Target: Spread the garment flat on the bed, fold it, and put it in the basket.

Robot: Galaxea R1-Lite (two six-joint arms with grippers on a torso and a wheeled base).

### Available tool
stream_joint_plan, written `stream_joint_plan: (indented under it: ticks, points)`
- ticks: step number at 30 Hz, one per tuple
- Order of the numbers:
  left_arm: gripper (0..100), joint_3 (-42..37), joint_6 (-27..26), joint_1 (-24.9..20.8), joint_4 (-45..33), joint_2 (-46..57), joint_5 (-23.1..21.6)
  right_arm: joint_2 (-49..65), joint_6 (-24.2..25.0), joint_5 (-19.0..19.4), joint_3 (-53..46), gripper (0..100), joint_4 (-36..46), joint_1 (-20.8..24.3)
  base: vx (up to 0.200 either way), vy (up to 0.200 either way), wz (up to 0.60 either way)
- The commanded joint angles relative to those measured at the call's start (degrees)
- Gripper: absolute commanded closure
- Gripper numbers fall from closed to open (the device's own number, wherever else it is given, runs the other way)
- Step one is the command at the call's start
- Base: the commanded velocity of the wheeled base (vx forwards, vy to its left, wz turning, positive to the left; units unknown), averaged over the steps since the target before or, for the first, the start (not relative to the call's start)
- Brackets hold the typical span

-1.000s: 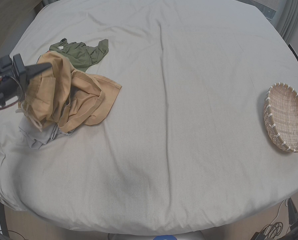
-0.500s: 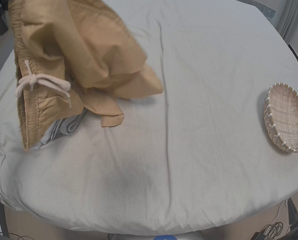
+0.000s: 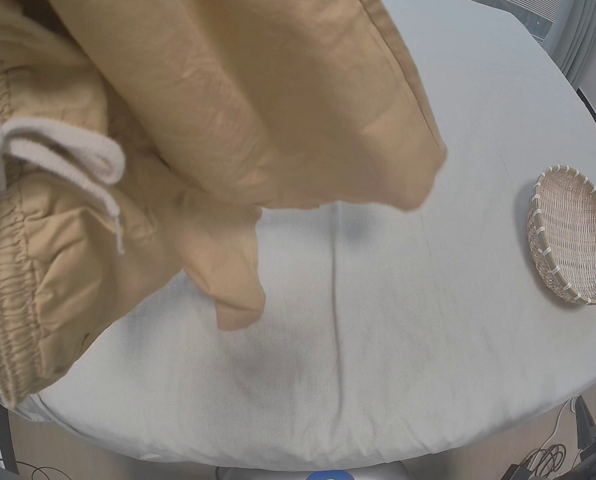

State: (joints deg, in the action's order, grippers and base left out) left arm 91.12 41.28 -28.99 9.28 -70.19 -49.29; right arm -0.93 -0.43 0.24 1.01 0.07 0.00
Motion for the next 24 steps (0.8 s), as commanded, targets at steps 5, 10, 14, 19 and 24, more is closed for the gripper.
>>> stream_joint_plan:
  ticks: [5,10,14,19,24]
  points:
    - [100,-0.77,-0.23,-2.56,0.3,-1.96,-0.11,0.49,-0.01,0.02,-1.01,0,-0.07,0.0,0.0,0.0,0.0]
    - [100,-9.83,-0.76,-2.56,3.2,-1.53,-0.02,0.49,-0.01,0.02,-1.01,0,0.01,0.0,0.0,0.0,0.0]
    - [100,-16.59,-0.85,-2.65,13.49,-3.2,0.42,0.4,-0.19,0.02,-1.01,0,0.01,-0.18,0.0,0.0,0.0]
    - [100,-17.91,-0.67,-2.65,20.17,-6.54,1.12,0.49,0.08,0.02,-1.01,0,0.1,0.0,0.0,0.0,0.0]
    - [100,-16.24,-0.67,-2.74,20.17,-7.85,1.12,0.4,0.08,-0.16,-0.92,0,0.28,-0.18,0.0,0.0,0.0]
